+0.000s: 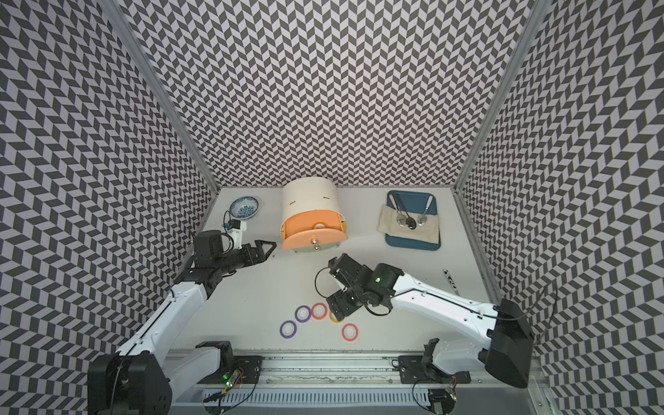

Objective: Place the transparent tape into the drawer according to color
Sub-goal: Pick up the tape at the center of the board.

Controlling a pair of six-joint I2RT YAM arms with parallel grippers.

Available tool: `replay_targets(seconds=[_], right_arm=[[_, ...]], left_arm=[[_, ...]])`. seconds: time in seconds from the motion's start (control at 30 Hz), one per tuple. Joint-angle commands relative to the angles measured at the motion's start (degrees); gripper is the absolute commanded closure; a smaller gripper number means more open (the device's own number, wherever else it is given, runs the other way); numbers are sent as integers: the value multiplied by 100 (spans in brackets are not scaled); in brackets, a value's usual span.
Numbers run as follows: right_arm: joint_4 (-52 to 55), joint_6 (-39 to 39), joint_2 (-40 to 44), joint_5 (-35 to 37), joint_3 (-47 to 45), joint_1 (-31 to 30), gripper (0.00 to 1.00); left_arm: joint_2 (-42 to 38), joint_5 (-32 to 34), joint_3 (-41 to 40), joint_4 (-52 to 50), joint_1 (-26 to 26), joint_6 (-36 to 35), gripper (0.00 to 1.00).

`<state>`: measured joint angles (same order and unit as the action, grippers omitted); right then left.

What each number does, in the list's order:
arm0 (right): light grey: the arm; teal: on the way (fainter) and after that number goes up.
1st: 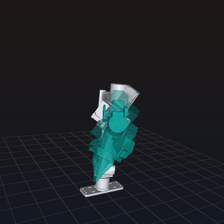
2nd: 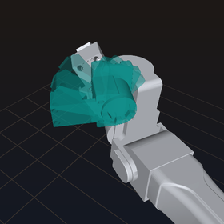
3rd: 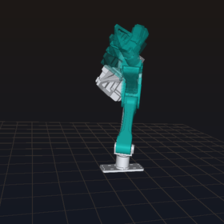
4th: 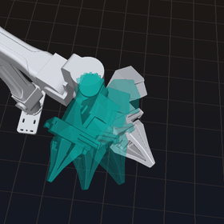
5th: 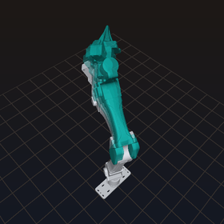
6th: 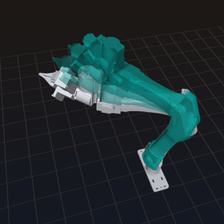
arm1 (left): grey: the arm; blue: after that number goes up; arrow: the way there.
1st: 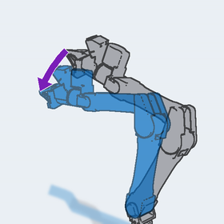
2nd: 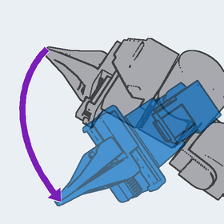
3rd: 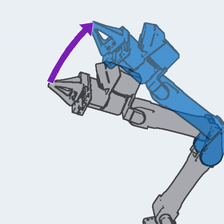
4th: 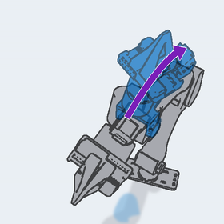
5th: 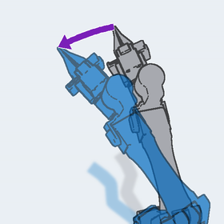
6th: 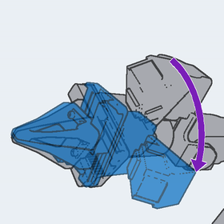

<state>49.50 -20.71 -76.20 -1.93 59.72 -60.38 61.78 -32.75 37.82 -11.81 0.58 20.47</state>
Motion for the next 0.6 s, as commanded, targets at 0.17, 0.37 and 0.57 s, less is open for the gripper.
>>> replay_targets(seconds=[0.17, 0.37, 0.57], right_arm=[[-365, 78, -576, 319, 4, -585, 18], [-393, 202, -1074, 553, 80, -840, 27], [-192, 369, -1667, 847, 343, -1019, 34]], left_arm=[[37, 188, -54, -203, 39, -95, 0], [27, 296, -78, -264, 47, -140, 0], [45, 296, -91, -252, 48, -147, 0]])
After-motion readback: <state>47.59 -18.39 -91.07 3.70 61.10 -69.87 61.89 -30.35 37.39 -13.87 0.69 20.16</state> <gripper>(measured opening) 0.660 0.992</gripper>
